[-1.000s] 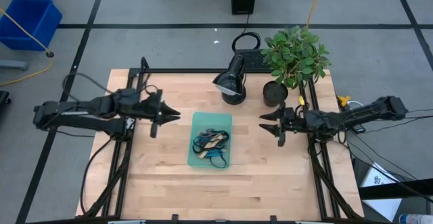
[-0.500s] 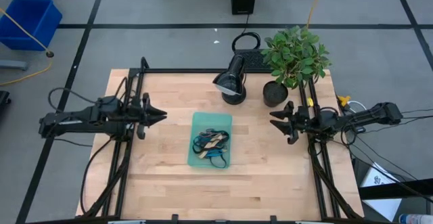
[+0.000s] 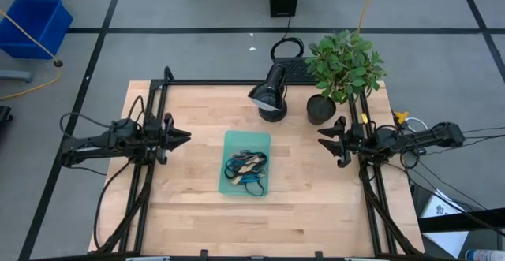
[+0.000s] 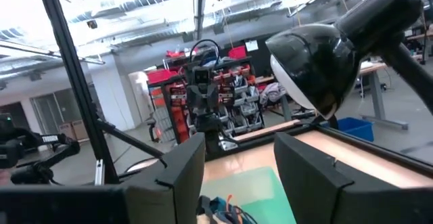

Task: Pick and place rubber bands into bin
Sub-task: Return to Home Position

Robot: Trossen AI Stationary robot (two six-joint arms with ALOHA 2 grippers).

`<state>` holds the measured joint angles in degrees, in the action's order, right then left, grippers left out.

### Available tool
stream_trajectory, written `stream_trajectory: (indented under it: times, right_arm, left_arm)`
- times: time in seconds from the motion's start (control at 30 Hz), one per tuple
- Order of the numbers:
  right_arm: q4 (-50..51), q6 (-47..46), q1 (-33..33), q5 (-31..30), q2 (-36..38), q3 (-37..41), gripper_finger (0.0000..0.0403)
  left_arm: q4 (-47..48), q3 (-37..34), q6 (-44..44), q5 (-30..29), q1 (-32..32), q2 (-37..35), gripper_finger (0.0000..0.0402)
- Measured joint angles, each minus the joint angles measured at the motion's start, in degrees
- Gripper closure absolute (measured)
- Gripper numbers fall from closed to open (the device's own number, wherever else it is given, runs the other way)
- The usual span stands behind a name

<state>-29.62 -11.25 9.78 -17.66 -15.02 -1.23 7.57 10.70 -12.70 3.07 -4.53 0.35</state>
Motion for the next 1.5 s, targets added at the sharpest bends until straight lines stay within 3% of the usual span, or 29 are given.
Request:
stream_trajectory:
  times: [0.53, 0.7, 0.93, 1.5]
  right_arm:
    - [11.8, 0.2, 0.0, -0.3, 14.8, 0.1, 0.0230]
    - [11.9, 0.2, 0.0, -0.6, 14.9, 0.1, 0.0227]
    - [11.7, 0.4, 0.0, -0.7, 14.9, 0.1, 0.0231]
    - [13.9, 1.5, 0.0, -3.5, 14.9, 0.1, 0.0227]
  left_arm:
    - [-0.8, -0.8, 0.6, -1.4, 0.0, -0.1, 0.0325]
    - [-1.2, -1.1, 1.5, -1.4, 0.0, -0.1, 0.0325]
    - [-8.5, -7.4, -0.7, -0.5, 0.0, -0.1, 0.0325]
    - [-4.5, -8.5, 0.1, -4.5, 0.0, 0.0, 0.0325]
